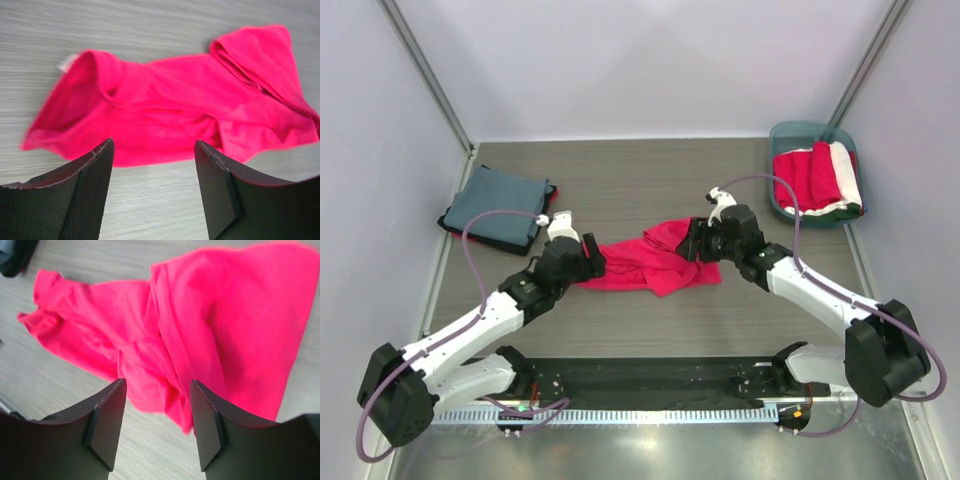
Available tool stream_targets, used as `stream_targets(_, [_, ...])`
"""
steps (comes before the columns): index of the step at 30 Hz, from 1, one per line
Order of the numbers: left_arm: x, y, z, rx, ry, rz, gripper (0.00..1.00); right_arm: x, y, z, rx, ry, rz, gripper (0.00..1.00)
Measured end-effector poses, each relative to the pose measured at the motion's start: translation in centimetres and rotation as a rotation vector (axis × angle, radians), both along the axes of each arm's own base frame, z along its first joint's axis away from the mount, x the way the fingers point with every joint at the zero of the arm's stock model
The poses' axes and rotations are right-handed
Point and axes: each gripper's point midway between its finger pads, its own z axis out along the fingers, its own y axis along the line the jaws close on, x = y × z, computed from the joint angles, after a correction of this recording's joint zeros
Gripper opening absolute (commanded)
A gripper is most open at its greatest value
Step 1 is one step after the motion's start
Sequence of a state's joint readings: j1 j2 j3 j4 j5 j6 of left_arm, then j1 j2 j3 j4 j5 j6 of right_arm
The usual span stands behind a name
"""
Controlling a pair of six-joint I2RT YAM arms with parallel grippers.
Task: Fold and stack the t-shirts
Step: Flatten the tshirt out
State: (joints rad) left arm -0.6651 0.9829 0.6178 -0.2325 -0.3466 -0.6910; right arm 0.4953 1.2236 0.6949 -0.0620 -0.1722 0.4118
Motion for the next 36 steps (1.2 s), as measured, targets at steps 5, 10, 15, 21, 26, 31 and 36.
stream_targets(5, [-1.7, -4.1, -2.1, -0.013, 0.066, -0.118, 0.68, 2.6, 0.7, 0.5, -0.048, -0.008, -0.001, 0.54])
stream_targets(10, [-3.6, -8.5, -5.2, 0.010, 0.159, -0.232, 0.65, 4.0, 0.8, -1.1, -0.125, 0.026, 0.000, 0.52])
stream_targets(15, [-3.8, -12.2, -6.0, -0.040, 0.194, -0.292, 0.65, 4.2, 0.8, -3.7, -0.177, 0.079, 0.012, 0.50])
stream_targets(21, [-3.5, -14.5, -6.7, -0.096, 0.223, -0.317, 0.65, 4.1, 0.9, -4.8, -0.187, 0.107, 0.022, 0.34])
stream_targets(26, [-3.8, -15.0, -7.8, -0.107, 0.260, -0.310, 0.60, 4.4, 1.3, -4.7, -0.168, 0.088, 0.025, 0.11])
stream_targets(31, [-4.0, -15.1, -9.2, -0.106, 0.299, -0.299, 0.53, 4.0, 1.1, -5.5, -0.167, 0.089, 0.024, 0.09])
stream_targets(36, [-3.5, -16.1, -9.3, -0.121, 0.308, -0.297, 0.48, 3.5, 0.8, -6.3, -0.172, 0.101, 0.019, 0.02])
